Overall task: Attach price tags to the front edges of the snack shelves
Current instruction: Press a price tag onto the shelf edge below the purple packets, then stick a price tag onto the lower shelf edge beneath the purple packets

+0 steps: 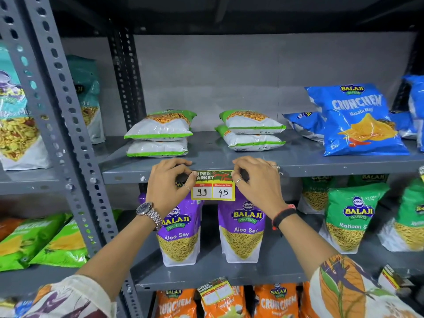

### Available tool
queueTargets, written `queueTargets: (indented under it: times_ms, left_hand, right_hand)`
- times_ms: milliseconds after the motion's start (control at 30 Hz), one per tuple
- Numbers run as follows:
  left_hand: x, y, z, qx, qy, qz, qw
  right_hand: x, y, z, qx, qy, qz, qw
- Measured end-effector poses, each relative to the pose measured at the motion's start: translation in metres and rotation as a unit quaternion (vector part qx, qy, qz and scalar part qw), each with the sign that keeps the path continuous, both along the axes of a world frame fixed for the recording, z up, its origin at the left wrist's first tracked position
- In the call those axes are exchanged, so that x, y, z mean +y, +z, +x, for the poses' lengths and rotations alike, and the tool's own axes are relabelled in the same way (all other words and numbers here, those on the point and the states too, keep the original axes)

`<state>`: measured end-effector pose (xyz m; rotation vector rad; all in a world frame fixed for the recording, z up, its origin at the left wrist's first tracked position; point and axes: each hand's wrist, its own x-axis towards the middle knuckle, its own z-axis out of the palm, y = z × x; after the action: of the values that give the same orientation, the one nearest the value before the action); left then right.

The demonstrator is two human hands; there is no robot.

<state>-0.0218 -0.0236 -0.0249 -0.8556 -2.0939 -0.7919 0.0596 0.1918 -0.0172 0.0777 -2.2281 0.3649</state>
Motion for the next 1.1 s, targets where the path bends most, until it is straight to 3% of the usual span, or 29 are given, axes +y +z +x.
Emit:
queueTargets:
  times_ms: [300, 467, 667, 800, 967, 1100]
  left_hand:
    - [0.006, 0.002, -0.001, -0.017, 0.013, 0.052, 0.998]
    - [0.017, 0.004, 0.005, 0.003, 0.081, 0.044, 0.996]
    - [0.016, -0.012, 0.010, 0.007, 0.020, 0.101, 0.995]
    - [0.012, -0.037, 0.022, 0.019, 0.001, 0.164, 0.986]
    - [-0.004, -0.104, 0.036, 0.002, 0.074, 0.104, 0.992]
    - [-0.018, -0.183, 0.043, -0.115, 0.105, -0.008, 0.988]
  right_hand:
    - [-0.007, 0.002, -0.007, 0.026, -0.041, -0.011, 0.999]
    - [-0.016, 0.004, -0.015, 0.025, -0.080, -0.014, 0.996]
    - [-0.001, -0.001, -0.007, 0.033, -0.016, -0.021, 0.999]
    - [0.007, -0.009, -0.001, 0.034, 0.060, -0.081, 0.994]
    - [0.012, -0.065, 0.018, 0.120, 0.082, -0.091, 0.985]
    - [0.008, -0.150, 0.025, 0.047, 0.077, -0.092, 0.992]
